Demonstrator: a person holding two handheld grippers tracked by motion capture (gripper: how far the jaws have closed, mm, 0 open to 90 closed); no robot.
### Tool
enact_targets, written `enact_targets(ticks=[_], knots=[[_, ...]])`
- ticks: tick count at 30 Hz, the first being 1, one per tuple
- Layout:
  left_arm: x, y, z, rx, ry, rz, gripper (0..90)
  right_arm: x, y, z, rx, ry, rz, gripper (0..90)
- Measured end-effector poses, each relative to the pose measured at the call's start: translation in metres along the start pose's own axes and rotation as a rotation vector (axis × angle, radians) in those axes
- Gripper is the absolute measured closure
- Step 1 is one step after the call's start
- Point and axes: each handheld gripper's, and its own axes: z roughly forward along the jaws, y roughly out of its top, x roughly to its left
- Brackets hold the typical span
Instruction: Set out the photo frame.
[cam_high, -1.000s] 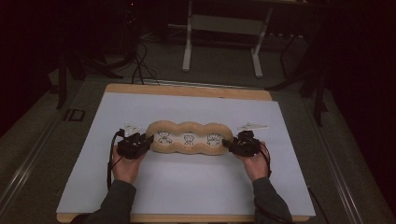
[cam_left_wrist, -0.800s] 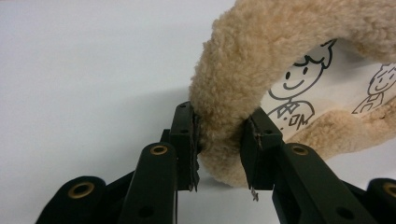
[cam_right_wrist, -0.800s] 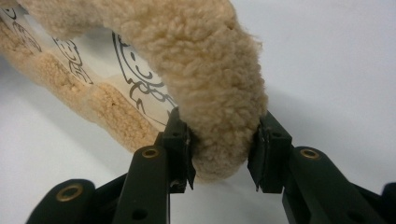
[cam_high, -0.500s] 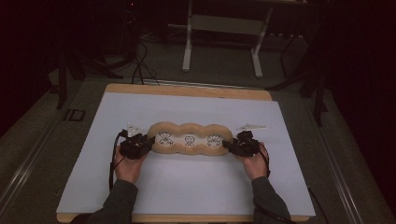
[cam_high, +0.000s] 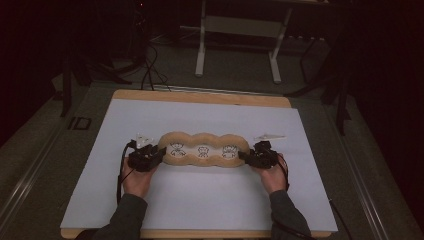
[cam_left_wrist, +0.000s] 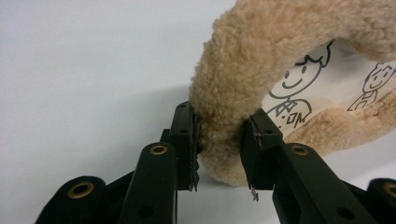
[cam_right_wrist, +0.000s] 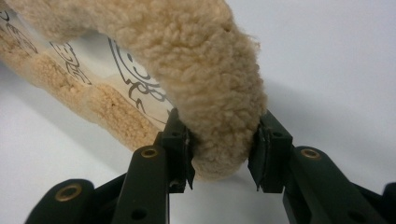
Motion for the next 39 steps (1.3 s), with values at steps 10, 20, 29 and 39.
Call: enact_targets(ticks=[10, 20, 29, 39], knots=[[0.0008, -0.0005, -0.0009, 0.004, -0.008, 0.006, 69.5, 0.0018, -0.0017, -0.0008, 0.010, -0.005, 0.000, 63.0], [0.0036, -0.0003, -0.0003, 0.006, -0.029, -0.013, 68.3, 0.0012, 0.0011, -0.0005, 0.030, 0.000, 0.008, 62.0], [0.0039, -0.0001, -0.0011, 0.014, -0.038, -0.026, 68.6, 0.0010, 0.0050, 0.0012, 0.047, -0.006, 0.011, 60.2], [0.0054, -0.0013, 0.0001, 0.021, -0.042, -0.047, 52.5, 0.0042, 0.0059, 0.0012, 0.061, 0.004, 0.001, 46.8]])
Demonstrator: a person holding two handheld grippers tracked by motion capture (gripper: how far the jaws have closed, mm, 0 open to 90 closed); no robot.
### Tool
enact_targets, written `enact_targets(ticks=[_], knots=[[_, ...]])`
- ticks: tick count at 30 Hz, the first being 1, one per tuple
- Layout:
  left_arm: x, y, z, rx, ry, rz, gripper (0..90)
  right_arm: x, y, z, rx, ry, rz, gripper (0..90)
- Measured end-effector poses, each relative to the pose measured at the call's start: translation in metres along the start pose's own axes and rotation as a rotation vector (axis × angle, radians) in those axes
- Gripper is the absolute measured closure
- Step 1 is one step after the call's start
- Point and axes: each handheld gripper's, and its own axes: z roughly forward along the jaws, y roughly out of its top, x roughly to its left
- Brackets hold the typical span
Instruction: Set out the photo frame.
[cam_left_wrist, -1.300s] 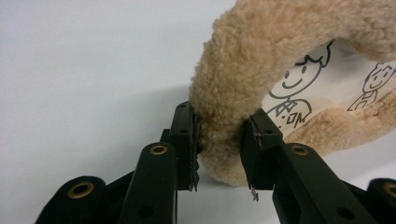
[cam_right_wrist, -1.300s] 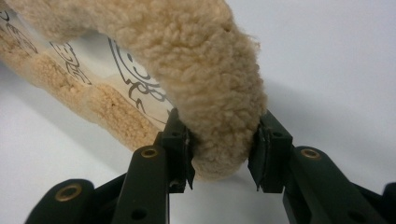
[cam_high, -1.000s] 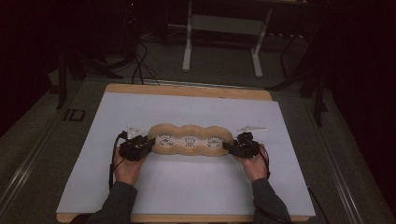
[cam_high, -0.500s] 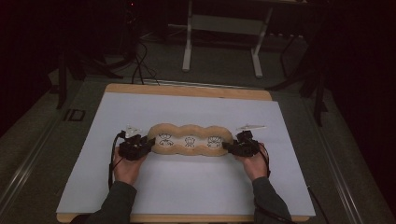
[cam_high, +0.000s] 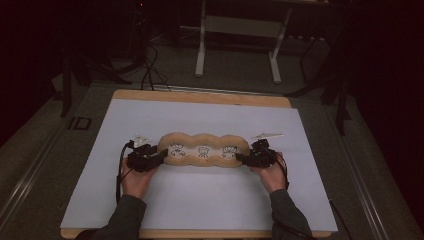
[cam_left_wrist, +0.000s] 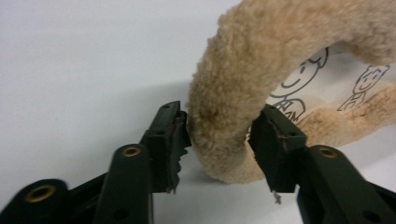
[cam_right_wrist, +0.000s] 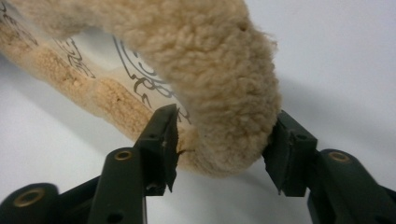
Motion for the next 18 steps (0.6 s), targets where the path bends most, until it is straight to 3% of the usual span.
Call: enact_targets(ticks=[9, 18], knots=[[0.004, -0.002, -0.009, -0.002, 0.018, 0.004, 47.5, -0.003, -0.002, -0.011, -0.003, -0.025, 0.001, 41.1], [0.008, -0.002, -0.026, 0.011, 0.005, 0.053, 45.8, -0.013, -0.009, -0.031, -0.017, -0.039, 0.012, 38.9]])
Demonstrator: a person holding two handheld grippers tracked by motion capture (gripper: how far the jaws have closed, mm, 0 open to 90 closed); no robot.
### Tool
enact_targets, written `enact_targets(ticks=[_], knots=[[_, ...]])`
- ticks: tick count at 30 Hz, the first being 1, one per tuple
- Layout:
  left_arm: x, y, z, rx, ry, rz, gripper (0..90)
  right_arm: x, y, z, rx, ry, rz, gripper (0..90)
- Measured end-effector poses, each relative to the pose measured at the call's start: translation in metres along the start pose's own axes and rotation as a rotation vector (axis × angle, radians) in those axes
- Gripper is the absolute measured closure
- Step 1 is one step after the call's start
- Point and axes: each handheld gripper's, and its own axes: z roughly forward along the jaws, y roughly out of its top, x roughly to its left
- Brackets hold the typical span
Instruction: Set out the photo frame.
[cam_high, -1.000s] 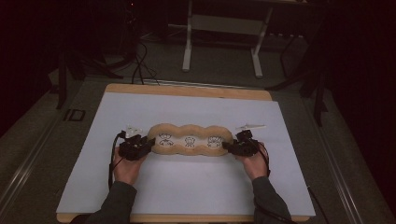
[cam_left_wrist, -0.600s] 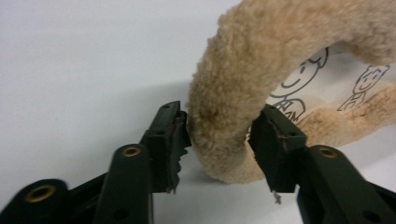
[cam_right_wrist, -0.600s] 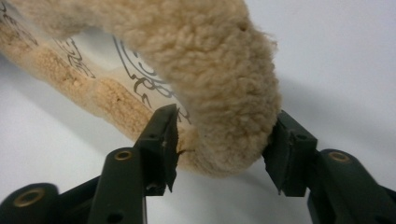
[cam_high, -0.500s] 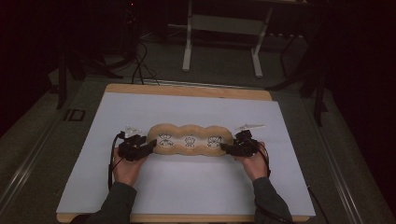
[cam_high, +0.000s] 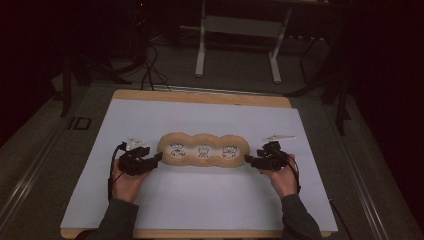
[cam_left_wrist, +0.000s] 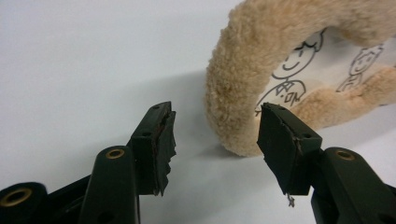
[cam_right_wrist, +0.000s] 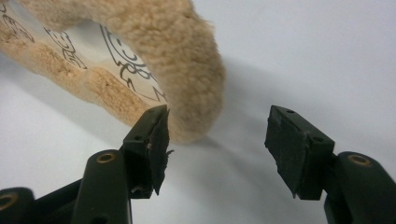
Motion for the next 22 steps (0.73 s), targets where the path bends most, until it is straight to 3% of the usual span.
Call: enact_targets(ticks=[7, 12, 15, 22], knots=[[0.008, -0.005, -0.015, -0.010, 0.019, 0.029, 45.3, -0.007, -0.008, -0.010, -0.011, -0.007, 0.016, 38.7], [0.014, -0.010, -0.021, -0.003, 0.023, 0.019, 45.1, -0.010, -0.015, -0.014, -0.021, -0.006, 0.016, 38.1], [0.019, -0.015, -0.023, 0.009, 0.028, 0.007, 44.2, -0.011, -0.019, -0.014, -0.028, -0.004, 0.021, 38.0], [0.023, -0.022, -0.024, 0.043, 0.041, 0.026, 42.2, -0.018, -0.034, -0.017, -0.035, -0.013, 0.033, 37.3]])
